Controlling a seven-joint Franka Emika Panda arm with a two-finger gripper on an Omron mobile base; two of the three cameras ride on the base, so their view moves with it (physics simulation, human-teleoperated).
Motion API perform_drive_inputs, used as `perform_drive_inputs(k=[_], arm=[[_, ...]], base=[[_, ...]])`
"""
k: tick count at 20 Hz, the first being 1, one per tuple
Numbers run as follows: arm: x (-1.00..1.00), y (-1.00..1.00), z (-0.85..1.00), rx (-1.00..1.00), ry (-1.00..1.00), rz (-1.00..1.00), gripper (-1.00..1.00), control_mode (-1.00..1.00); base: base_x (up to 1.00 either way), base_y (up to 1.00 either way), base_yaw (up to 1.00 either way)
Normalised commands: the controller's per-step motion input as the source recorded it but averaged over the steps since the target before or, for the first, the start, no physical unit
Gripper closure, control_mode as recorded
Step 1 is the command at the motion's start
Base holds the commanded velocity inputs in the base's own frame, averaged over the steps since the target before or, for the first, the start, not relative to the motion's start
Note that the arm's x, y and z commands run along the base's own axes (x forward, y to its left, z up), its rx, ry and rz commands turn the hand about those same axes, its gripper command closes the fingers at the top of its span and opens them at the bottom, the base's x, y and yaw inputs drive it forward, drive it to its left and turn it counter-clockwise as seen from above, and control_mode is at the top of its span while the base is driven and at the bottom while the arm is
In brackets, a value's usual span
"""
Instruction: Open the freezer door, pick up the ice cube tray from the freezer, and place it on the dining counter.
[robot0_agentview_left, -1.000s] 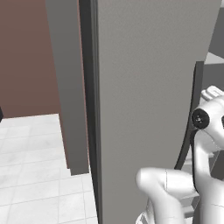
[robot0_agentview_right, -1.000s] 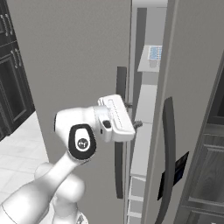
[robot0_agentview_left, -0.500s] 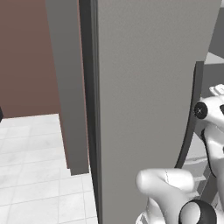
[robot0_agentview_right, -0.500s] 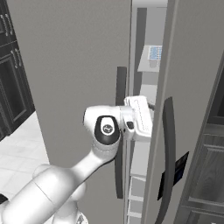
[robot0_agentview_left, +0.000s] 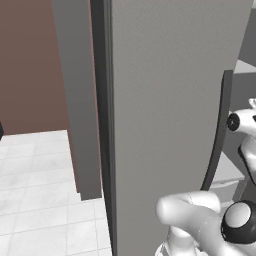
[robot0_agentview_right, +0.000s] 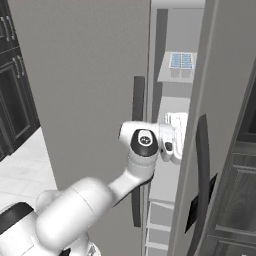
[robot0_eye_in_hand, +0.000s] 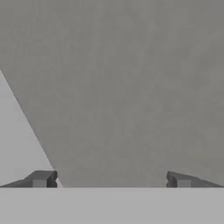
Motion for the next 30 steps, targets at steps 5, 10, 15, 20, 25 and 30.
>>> perform_drive_inputs(k=[5, 10, 15, 20, 25, 30], arm=[[0.0, -0.91, -0.05, 0.07, -0.03, -0.05, -1.0, -1.0], [-0.01, -0.95, 0.0, 0.08, 0.0, -0.02, -1.0, -1.0], [-0.02, -0.79, 0.0, 0.05, 0.0, -0.01, -1.0, -1.0], [-0.03, -0.53, 0.0, 0.01, -0.01, 0.0, -1.0, -1.0], [-0.31, -0.04, 0.0, 0.0, 0.0, 0.0, -1.0, -1.0], [-0.5, 0.39, 0.06, 0.0, 0.0, 0.08, -1.0, -1.0]], base=[[0.0, 0.0, 0.0], [0.0, 0.0, 0.0], [0.0, 0.0, 0.0], [0.0, 0.0, 0.0], [0.0, 0.0, 0.0], [0.0, 0.0, 0.0]])
